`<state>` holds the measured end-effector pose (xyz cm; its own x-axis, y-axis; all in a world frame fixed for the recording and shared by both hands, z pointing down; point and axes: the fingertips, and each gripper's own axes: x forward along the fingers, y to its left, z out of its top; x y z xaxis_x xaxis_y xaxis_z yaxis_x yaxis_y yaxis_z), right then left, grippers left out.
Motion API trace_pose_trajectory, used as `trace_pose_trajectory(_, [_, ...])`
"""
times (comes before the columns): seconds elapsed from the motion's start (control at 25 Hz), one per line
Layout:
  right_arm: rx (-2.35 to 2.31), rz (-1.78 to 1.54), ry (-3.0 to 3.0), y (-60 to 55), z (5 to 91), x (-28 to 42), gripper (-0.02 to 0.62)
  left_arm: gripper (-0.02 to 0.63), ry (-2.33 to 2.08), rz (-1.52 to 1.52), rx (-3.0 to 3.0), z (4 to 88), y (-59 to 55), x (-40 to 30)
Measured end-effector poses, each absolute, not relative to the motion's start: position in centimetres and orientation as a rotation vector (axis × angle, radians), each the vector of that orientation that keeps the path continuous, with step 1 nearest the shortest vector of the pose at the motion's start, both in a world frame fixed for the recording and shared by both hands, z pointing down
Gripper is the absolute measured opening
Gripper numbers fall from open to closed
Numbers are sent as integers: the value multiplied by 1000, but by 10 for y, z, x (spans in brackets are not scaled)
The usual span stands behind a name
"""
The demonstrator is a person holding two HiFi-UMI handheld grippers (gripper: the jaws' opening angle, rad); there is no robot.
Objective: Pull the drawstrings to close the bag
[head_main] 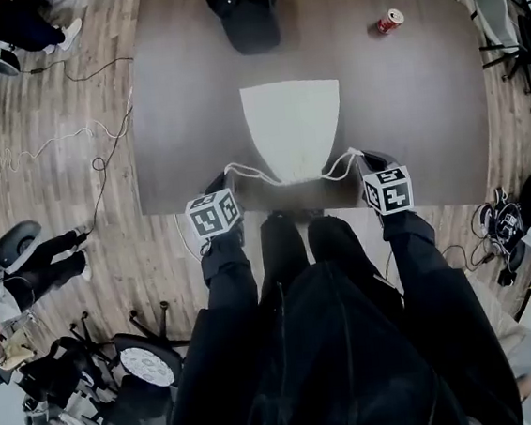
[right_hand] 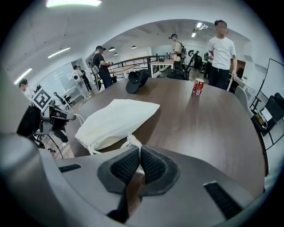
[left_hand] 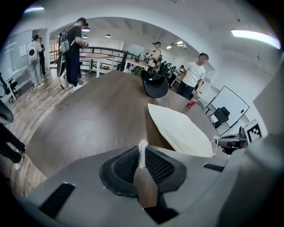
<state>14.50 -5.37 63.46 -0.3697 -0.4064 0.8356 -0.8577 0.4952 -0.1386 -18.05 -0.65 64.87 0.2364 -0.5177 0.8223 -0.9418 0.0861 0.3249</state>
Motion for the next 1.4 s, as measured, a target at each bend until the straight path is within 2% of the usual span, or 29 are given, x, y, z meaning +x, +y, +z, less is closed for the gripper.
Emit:
trace_pose_trajectory(0.12, [1031,789,-1959,-56,644,146,28,41,-1407,554,1549,657,-8,-184])
trace_pose_trajectory(0.24, [1002,807,-1955,-58,651,148,33,138,-1394,553,1549,663,-12,-186])
trace_pose_trajectory(0.56, [894,837,-1975,-50,652,147,195,222,-1403,533,1549,660,-7,-199])
trace_pose_trajectory(0.76, [854,834,-2004,-46,639,150,233,230,-1443,482,1539,648,-4,-212])
trace_pose_trajectory(0.92, [892,802,-2045,-53,623,147,232,230,-1459,455,1556,633,-7,-214])
trace_pose_trajectory(1.08, [961,732,-2118,-60,597,137,195,230,-1495,405,1601,606,-10,-202])
trace_pose_trajectory(1.28, [1044,659,-2235,-70,540,114,118,229,-1555,345,1700,555,-15,-176])
trace_pose_trajectory(1.4, [1093,594,-2328,-77,499,103,70,184,-1623,302,1772,514,-22,-163])
